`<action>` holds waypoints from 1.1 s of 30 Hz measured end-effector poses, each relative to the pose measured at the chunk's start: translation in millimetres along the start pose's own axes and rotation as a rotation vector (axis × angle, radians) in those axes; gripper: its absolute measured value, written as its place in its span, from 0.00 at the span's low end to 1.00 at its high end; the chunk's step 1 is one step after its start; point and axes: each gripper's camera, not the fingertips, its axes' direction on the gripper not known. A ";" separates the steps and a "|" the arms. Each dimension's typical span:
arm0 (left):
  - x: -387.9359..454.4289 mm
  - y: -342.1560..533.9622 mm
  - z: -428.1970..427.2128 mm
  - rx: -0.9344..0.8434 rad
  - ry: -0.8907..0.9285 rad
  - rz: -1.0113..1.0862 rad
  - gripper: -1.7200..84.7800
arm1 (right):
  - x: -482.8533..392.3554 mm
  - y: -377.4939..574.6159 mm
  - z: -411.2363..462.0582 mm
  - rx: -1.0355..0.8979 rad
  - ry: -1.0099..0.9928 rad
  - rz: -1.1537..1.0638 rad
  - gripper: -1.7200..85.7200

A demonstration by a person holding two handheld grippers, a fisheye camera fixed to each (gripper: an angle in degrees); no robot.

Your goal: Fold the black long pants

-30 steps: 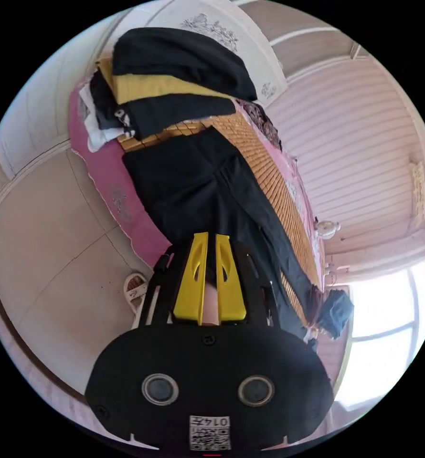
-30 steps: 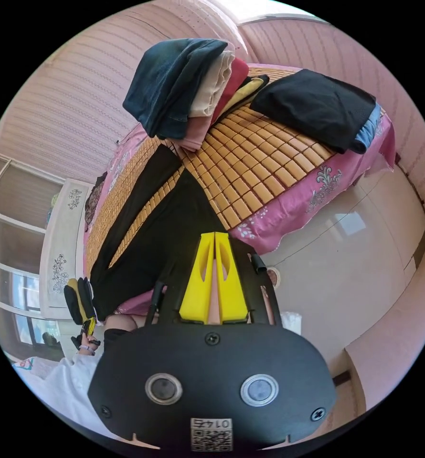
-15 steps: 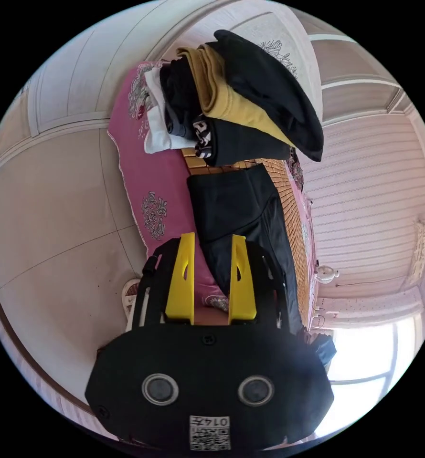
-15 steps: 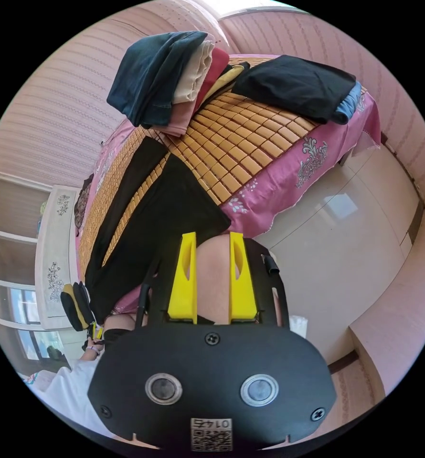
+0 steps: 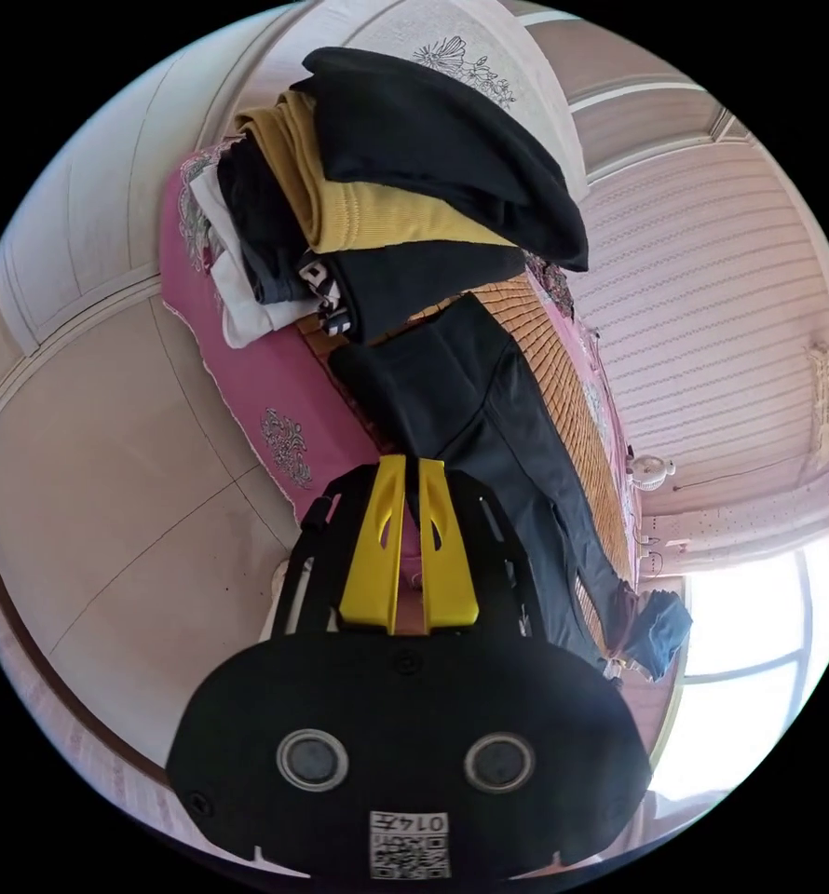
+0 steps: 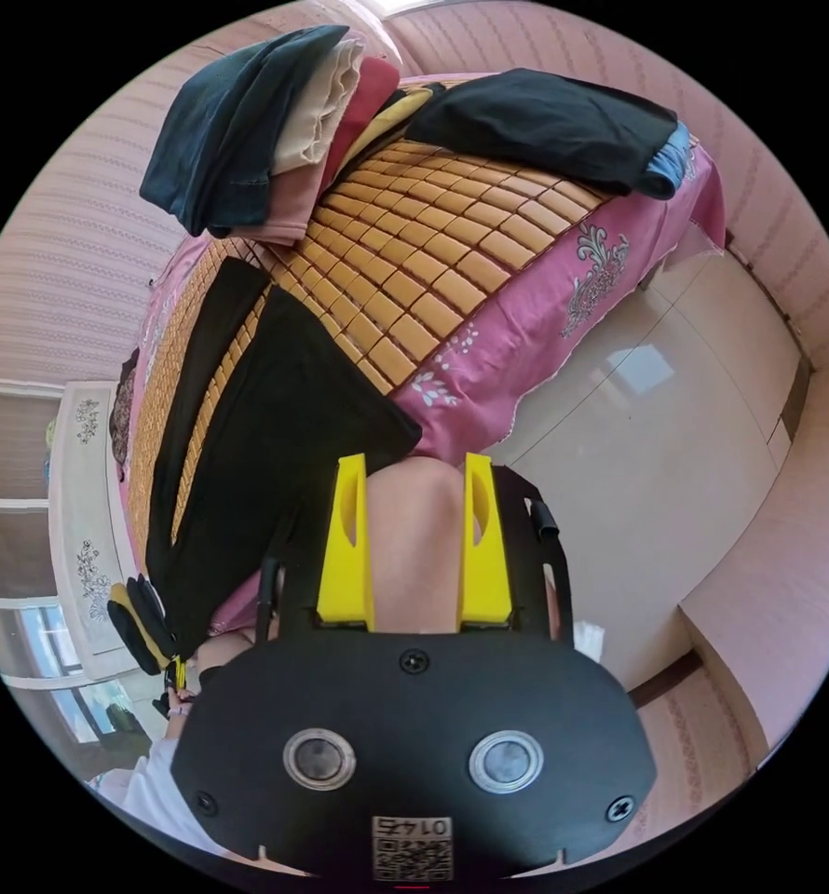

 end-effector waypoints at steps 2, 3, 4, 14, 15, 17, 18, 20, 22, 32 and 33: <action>3.4 1.2 -4.3 -0.001 -0.015 0.016 0.02 | -4.0 -6.5 7.1 -0.006 -0.008 -0.007 0.18; 4.9 2.0 -6.6 -0.003 -0.016 0.016 0.02 | -7.0 -12.4 12.1 -0.030 -0.026 -0.008 0.18; 6.5 3.0 -9.0 -0.004 -0.019 0.015 0.02 | -8.1 -15.7 15.1 -0.049 -0.043 -0.006 0.17; 19.4 13.0 -23.8 -0.025 -0.089 0.066 0.02 | 8.7 -13.3 20.0 -0.039 -0.285 0.042 0.07; 19.6 14.5 -25.5 -0.026 -0.096 0.071 0.02 | 12.4 -9.4 15.4 -0.009 -0.333 0.049 0.05; 19.9 16.9 -28.0 -0.030 -0.100 0.074 0.02 | 14.5 -4.7 11.7 0.007 -0.401 0.045 0.04; 20.4 18.5 -29.7 -0.031 -0.103 0.077 0.02 | 13.5 -2.2 10.1 0.008 -0.422 0.040 0.04; 22.3 20.8 -31.9 -0.036 -0.108 0.082 0.02 | 7.0 1.2 4.9 0.015 -0.425 0.011 0.03; 29.2 22.8 -37.7 -0.035 -0.107 0.119 0.02 | -3.9 4.8 -4.9 0.049 -0.428 -0.028 0.03; 92.9 -14.2 -50.5 0.022 0.006 0.296 0.02 | -257.0 -21.8 -62.4 0.250 0.062 -0.708 0.03; 107.7 -25.1 -48.3 0.032 0.015 0.323 0.02 | -293.3 -33.3 -58.0 0.263 0.117 -0.763 0.03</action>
